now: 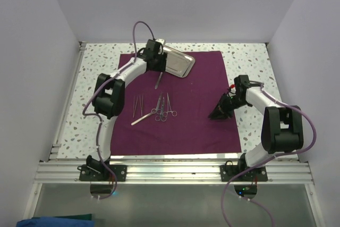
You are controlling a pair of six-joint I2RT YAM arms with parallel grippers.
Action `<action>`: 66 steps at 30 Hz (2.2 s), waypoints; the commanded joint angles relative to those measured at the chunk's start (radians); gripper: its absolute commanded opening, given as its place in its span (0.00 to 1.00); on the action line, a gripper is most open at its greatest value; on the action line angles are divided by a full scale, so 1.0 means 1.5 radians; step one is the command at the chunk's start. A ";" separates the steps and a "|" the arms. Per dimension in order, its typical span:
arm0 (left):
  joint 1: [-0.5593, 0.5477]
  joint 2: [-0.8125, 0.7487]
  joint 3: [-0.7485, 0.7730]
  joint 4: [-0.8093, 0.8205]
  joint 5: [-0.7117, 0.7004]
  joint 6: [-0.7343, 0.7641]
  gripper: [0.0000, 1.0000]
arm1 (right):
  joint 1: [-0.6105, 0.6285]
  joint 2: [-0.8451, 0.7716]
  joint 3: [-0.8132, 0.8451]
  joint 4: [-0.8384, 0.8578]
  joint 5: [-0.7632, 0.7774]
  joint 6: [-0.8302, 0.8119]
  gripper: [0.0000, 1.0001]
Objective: Open and lay out the surgical kit
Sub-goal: Pick up the medical item from the surgical kit, then place the medical item in the surgical kit.
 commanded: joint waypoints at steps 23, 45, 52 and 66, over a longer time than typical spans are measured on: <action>-0.008 0.050 -0.009 0.008 0.035 0.038 0.46 | -0.026 0.079 0.060 -0.017 0.010 -0.029 0.20; -0.008 0.018 0.165 -0.083 0.035 -0.002 0.00 | -0.045 0.023 0.072 -0.045 0.010 -0.049 0.19; -0.075 -0.090 0.062 -0.078 -0.010 -0.141 0.00 | -0.048 -0.104 0.148 -0.136 0.149 -0.049 0.17; -0.306 -0.078 -0.065 -0.039 -0.075 -0.419 0.00 | -0.034 -0.347 0.000 -0.238 0.209 -0.020 0.56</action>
